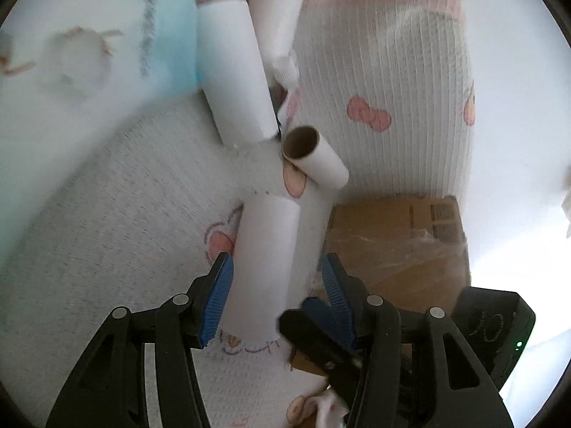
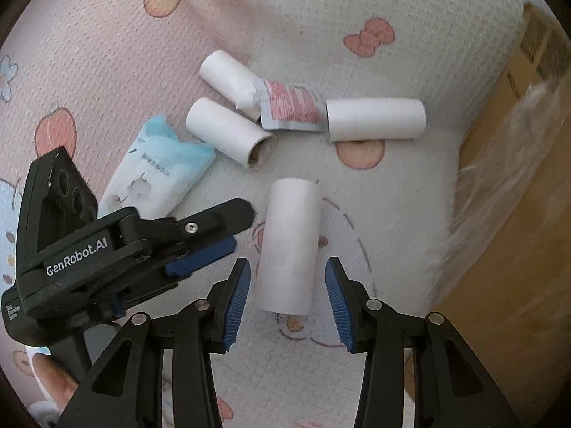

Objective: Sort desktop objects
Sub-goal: 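Position the left gripper around an upright white tube and close it, then lift the held white tube with the left gripper toward the cardboard box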

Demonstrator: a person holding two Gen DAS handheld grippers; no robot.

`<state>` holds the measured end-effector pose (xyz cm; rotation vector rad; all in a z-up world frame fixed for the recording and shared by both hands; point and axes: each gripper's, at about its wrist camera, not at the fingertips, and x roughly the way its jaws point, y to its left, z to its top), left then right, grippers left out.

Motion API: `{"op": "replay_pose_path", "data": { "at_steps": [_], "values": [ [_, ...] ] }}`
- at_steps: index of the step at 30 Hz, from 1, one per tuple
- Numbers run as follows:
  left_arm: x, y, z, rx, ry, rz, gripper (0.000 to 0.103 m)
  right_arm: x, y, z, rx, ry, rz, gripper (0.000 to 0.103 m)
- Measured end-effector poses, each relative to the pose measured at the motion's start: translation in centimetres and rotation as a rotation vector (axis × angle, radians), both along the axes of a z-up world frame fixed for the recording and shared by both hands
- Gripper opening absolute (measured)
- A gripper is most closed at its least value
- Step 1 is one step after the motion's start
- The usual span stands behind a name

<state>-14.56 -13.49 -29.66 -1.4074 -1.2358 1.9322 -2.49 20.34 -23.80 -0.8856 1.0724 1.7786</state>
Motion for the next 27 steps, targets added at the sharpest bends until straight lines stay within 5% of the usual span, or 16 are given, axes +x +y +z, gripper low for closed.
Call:
{"op": "replay_pose_path", "data": {
  "at_steps": [5,9,12,22,27],
  "values": [
    [-0.2,0.7,-0.7,-0.017,-0.012,-0.040,0.056,0.5,-0.1,-1.7,-0.031,0.065,-0.017,0.040],
    [0.0,1.0,-1.0,-0.068,-0.019,-0.034,0.038,0.6,0.0,-2.6,-0.043,0.079,-0.011,0.040],
    [0.3,0.7,-1.3,-0.037,-0.022,-0.019,0.032,0.9,0.0,-2.8,-0.030,0.065,-0.020,0.040],
    [0.9,0.8,-1.4,-0.042,0.001,-0.022,0.033,1.6,0.2,-4.0,-0.018,0.070,-0.018,0.041],
    [1.4,1.3,-0.3,-0.103,0.053,-0.061,0.046,1.7,-0.2,-3.8,-0.003,0.068,-0.007,0.041]
  ]
}}
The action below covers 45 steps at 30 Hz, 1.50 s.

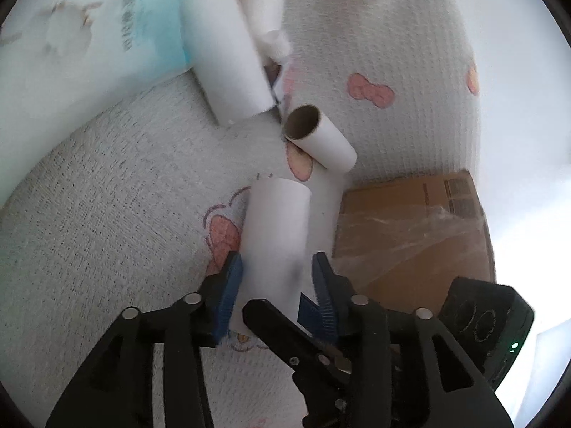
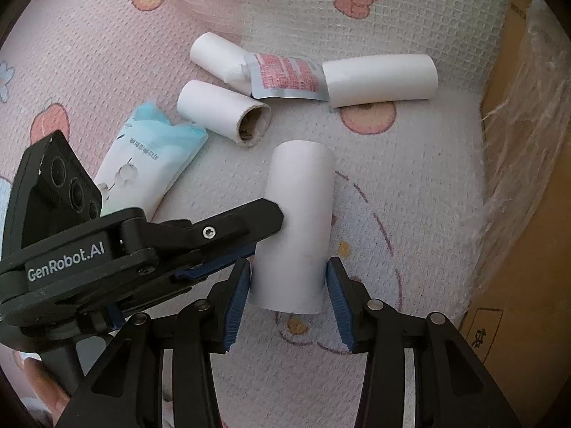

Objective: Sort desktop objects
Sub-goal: 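Lift the held white tube with the left gripper toward the cardboard box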

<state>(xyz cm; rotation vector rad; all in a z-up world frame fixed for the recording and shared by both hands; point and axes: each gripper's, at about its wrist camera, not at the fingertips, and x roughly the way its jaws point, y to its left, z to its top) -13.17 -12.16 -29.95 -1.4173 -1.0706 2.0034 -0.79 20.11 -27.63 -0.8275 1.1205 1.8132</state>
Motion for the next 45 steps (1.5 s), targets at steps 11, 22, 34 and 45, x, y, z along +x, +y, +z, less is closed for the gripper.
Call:
{"op": "replay_pose_path", "data": {
  "at_steps": [11,22,34,45],
  "values": [
    [2.8,-0.2,6.4,-0.098,0.181,-0.035,0.046,0.6,-2.8,4.2,0.126,0.030,0.027,0.041],
    [4.6,1.2,16.3,-0.239,0.401,-0.045,0.046,0.0,-5.4,12.4,0.371,0.007,0.069,0.041],
    [4.2,6.8,25.5,-0.241,0.594,-0.137,0.046,4.9,-5.4,21.9,0.584,0.045,-0.001,0.041],
    [2.9,17.0,27.7,-0.275,0.596,-0.319,0.046,12.4,-5.1,23.9,0.627,-0.015,-0.088,0.041]
  ]
}}
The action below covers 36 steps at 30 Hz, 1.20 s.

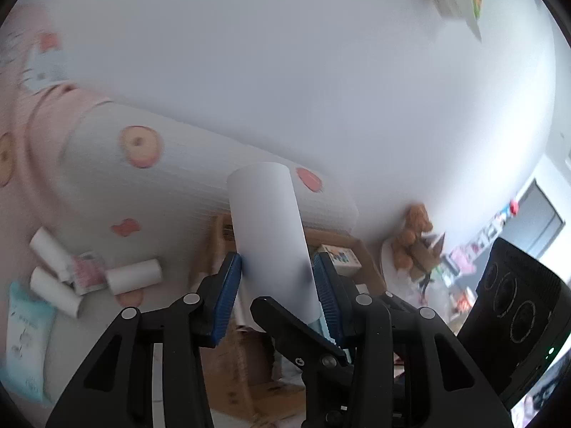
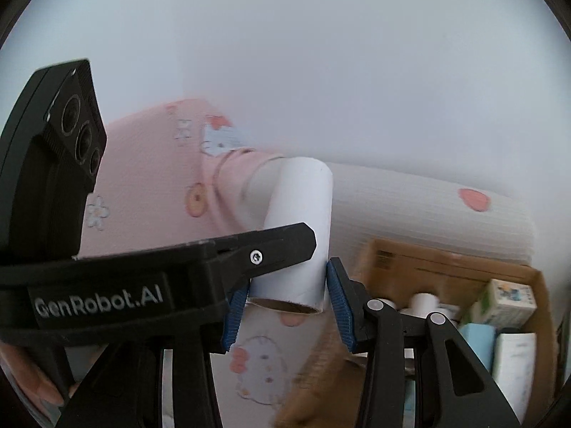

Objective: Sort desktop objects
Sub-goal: 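Lift the held white tube with the left gripper toward the cardboard box, then lower the tube into the box beside the white rolls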

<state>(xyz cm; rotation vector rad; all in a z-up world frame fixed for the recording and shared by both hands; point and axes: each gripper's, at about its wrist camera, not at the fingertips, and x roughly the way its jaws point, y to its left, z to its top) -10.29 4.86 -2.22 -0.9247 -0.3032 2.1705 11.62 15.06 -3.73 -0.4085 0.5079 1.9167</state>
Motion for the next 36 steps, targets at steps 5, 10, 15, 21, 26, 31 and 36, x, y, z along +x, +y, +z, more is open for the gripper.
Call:
{"op": "replay_pose_path", "data": {
  "at_steps": [5,10,15,21,26,31,36],
  "values": [
    [-0.9,4.9,0.0,-0.073,-0.005,-0.072,0.046,4.3,1.2,-0.3,-0.042,0.027,-0.052,0.041],
    [-1.7,9.0,-0.4,-0.136,-0.024,-0.133,0.047,8.5,2.7,-1.0,-0.104,0.095,-0.096,0.041],
    [-2.8,12.2,-1.7,-0.211,-0.053,-0.203,0.047,11.6,4.5,-1.6,-0.178,0.156,-0.123,0.041],
    [-5.2,14.1,-5.0,-0.307,-0.202,-0.232,0.047,13.6,6.4,-4.2,-0.314,0.190,-0.122,0.041],
    [-6.3,14.7,-6.8,-0.418,-0.236,-0.237,0.047,13.1,8.1,-6.0,-0.406,0.164,-0.103,0.041],
    [-7.0,15.0,-8.2,-0.532,-0.239,-0.238,0.047,11.7,9.6,-7.3,-0.469,0.129,-0.064,0.041],
    [-8.0,15.8,-10.1,-0.568,-0.301,-0.259,0.047,11.6,10.8,-9.0,-0.534,0.158,-0.052,0.041]
  ]
}}
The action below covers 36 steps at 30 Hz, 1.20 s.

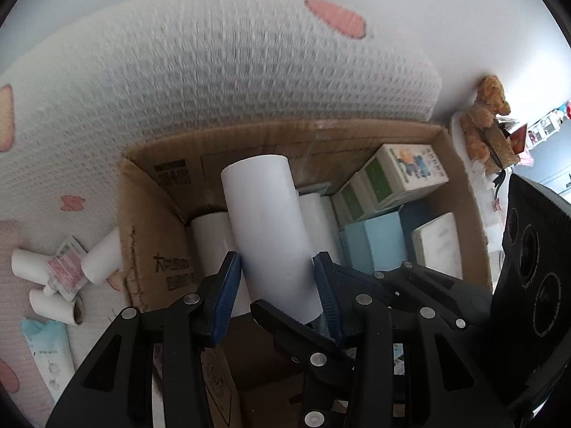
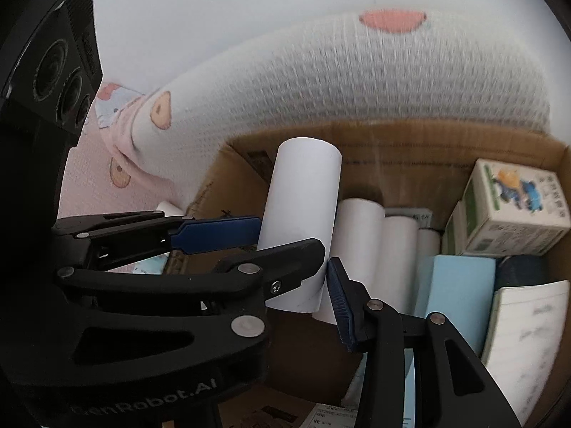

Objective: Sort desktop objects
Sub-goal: 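Lower the tube into the box beside the white rolls, then open the left gripper to release the tube in the box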

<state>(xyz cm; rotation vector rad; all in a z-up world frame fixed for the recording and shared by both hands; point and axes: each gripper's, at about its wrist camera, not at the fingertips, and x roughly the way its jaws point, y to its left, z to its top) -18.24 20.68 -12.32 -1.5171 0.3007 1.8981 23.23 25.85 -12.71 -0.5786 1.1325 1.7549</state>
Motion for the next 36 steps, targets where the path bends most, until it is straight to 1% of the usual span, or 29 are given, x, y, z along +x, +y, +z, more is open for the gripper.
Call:
{"op": "replay_pose_path", "data": {
  "at_steps": [2,9,11,13,14,16,18,20,25,28,30,32,35,36],
  "values": [
    [-0.2,0.3,-0.5,-0.005,-0.014,-0.001,0.047,0.1,0.2,-0.5,-0.015,0.000,0.000,0.041],
    [0.0,1.2,-0.9,-0.061,-0.007,-0.024,0.047,0.7,0.4,-1.2,-0.058,-0.002,0.010,0.041],
    [0.0,1.3,-0.9,-0.071,-0.004,-0.032,0.047,0.9,0.2,-1.5,-0.070,0.015,0.007,0.041],
    [0.2,1.6,-1.1,-0.106,0.022,-0.040,0.046,0.5,-0.1,-1.9,-0.081,0.040,0.010,0.041],
    [0.2,1.9,-1.2,-0.119,0.037,-0.042,0.046,0.6,-0.1,-1.9,-0.081,0.052,0.009,0.041],
    [0.3,2.2,-1.4,-0.148,0.042,-0.043,0.046,0.8,-0.5,-1.6,-0.062,0.074,0.016,0.041],
    [0.3,2.4,-1.5,-0.165,0.042,-0.041,0.046,0.6,-0.9,-1.0,-0.040,0.041,0.037,0.041],
    [0.3,2.6,-1.6,-0.178,0.038,-0.037,0.046,0.2,-1.3,-0.4,-0.014,-0.010,0.062,0.041],
    [-0.1,2.5,-1.4,-0.212,0.041,-0.008,0.046,-0.6,-2.1,0.2,0.021,-0.088,0.113,0.041],
    [-0.2,2.3,-1.3,-0.210,0.046,-0.007,0.046,-0.6,-2.4,0.4,0.036,-0.105,0.123,0.041],
    [-0.3,2.1,-1.1,-0.192,0.038,-0.001,0.041,-0.6,-2.5,0.4,0.037,-0.115,0.125,0.041],
    [-0.5,1.9,-0.9,-0.180,0.024,0.001,0.039,-0.6,-2.6,0.5,0.032,-0.112,0.130,0.041],
    [-0.3,1.6,-0.4,-0.167,0.040,-0.009,0.023,-0.4,-3.0,0.6,0.035,-0.123,0.123,0.041],
    [-0.1,1.6,-0.1,-0.164,0.060,-0.016,0.022,-0.3,-3.2,0.6,0.033,-0.127,0.120,0.041]
  ]
}}
